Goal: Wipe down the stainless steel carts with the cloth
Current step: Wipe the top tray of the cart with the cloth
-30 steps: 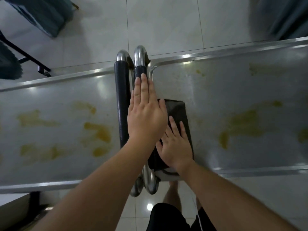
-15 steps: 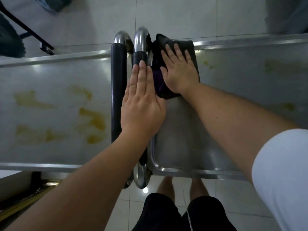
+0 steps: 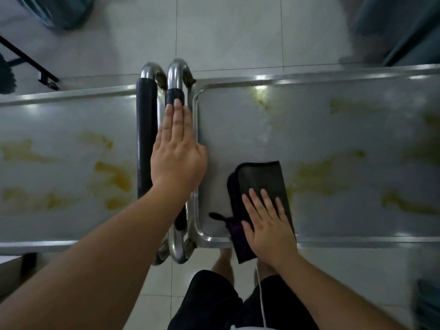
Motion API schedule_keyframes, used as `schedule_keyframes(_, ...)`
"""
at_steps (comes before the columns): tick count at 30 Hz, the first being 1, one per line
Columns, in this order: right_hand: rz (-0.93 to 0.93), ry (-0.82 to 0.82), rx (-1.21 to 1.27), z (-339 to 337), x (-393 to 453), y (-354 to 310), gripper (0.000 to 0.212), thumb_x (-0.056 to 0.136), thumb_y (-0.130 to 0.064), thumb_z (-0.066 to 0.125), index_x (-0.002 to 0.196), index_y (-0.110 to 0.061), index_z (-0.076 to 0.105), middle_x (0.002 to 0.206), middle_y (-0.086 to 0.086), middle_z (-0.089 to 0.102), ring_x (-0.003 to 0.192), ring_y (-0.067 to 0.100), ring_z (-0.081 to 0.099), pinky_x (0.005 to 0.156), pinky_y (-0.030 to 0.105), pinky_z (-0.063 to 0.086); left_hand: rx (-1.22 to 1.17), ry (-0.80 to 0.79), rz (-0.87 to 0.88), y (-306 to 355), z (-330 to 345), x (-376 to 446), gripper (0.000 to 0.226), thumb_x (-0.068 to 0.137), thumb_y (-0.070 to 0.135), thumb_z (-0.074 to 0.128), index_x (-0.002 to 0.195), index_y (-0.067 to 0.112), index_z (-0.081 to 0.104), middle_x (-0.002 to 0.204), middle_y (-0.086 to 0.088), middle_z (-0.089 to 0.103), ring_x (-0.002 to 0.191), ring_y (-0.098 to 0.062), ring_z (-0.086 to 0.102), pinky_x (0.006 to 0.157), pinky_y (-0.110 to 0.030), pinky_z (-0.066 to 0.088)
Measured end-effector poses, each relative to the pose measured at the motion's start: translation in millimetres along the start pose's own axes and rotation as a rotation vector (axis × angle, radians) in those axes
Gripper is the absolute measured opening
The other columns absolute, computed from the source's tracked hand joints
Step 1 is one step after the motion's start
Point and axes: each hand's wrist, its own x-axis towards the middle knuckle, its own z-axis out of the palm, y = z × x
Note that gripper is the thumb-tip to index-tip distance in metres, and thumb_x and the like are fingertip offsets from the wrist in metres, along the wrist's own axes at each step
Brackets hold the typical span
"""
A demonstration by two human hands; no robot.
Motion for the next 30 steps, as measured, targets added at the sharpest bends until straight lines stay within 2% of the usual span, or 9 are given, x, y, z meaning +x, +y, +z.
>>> schedule_keyframes(5,-0.027,-0.001,-0.006,-7.4,33.2,9.1,0.071,0.105,-0.052,0.037,0.169,-0.029,0.017,0.176,-0.005,0.013,0.163,0.021,0.007,0.130,0.055,0.013,0.052,-0.006,0.022,-4.8,-0.5,0.1,0.080,0.109,0.045,0.031,0.169,0.010,-0.009,0.176,-0.005,-0.022,0.160,-0.015,-0.025,0.132,-0.039,-0.006)
schedule_keyframes(11,-0.014,0.042,-0.027,-45.6,152.3,38.7,0.070,0.103,-0.057,0.032,0.167,-0.030,0.022,0.175,-0.006,0.020,0.163,0.020,0.010,0.131,0.052,0.009,0.104,0.066,0.033,-6.5,9.6,-0.4,0.078,0.110,0.051,0.024,0.168,0.006,-0.003,0.177,-0.009,-0.016,0.162,-0.018,-0.020,0.132,-0.038,-0.008)
schedule_keyframes(16,0.045,0.029,-0.001,-83.2,254.8,65.7,0.073,0.102,-0.062,0.018,0.168,-0.032,0.012,0.177,-0.008,0.005,0.163,0.017,-0.001,0.130,0.047,-0.002,0.176,0.101,0.047,-7.4,15.2,0.6,0.079,0.111,0.052,0.024,0.168,0.004,-0.003,0.177,-0.012,-0.013,0.163,-0.021,-0.017,0.133,-0.042,-0.006)
schedule_keyframes(19,0.050,-0.011,-0.003,-97.9,283.4,77.6,0.075,0.101,-0.065,0.013,0.168,-0.034,0.005,0.176,-0.010,-0.005,0.162,0.017,-0.009,0.129,0.046,-0.007,0.220,0.118,0.056,-6.1,15.5,0.8,0.079,0.111,0.053,0.022,0.168,0.003,-0.003,0.177,-0.011,-0.014,0.163,-0.021,-0.018,0.132,-0.043,-0.007)
schedule_keyframes(24,0.067,-0.058,0.020,-103.2,261.3,77.6,0.075,0.101,-0.065,0.012,0.169,-0.033,0.004,0.176,-0.010,-0.004,0.162,0.017,-0.009,0.129,0.046,-0.008,0.244,0.095,0.101,-4.0,12.3,2.0,0.078,0.111,0.054,0.018,0.169,0.006,-0.001,0.178,-0.008,-0.012,0.162,-0.017,-0.017,0.129,-0.034,-0.016)
schedule_keyframes(27,0.060,-0.039,0.013,-88.5,204.0,78.0,0.073,0.104,-0.063,0.016,0.169,-0.031,0.009,0.177,-0.007,0.004,0.163,0.019,-0.004,0.131,0.047,-0.004,0.230,0.076,0.089,-4.1,10.5,3.3,0.079,0.110,0.057,0.018,0.169,0.008,-0.003,0.177,-0.006,-0.015,0.161,-0.015,-0.021,0.128,-0.032,-0.017)
schedule_keyframes(30,0.041,0.021,-0.002,-61.8,122.5,84.3,0.069,0.106,-0.059,0.024,0.168,-0.029,0.017,0.176,-0.006,0.013,0.163,0.020,0.004,0.131,0.048,0.004,0.285,0.057,0.091,-3.8,11.5,2.7,0.083,0.107,0.058,0.019,0.168,0.007,-0.002,0.177,-0.007,-0.017,0.161,-0.017,-0.023,0.131,-0.038,-0.012)
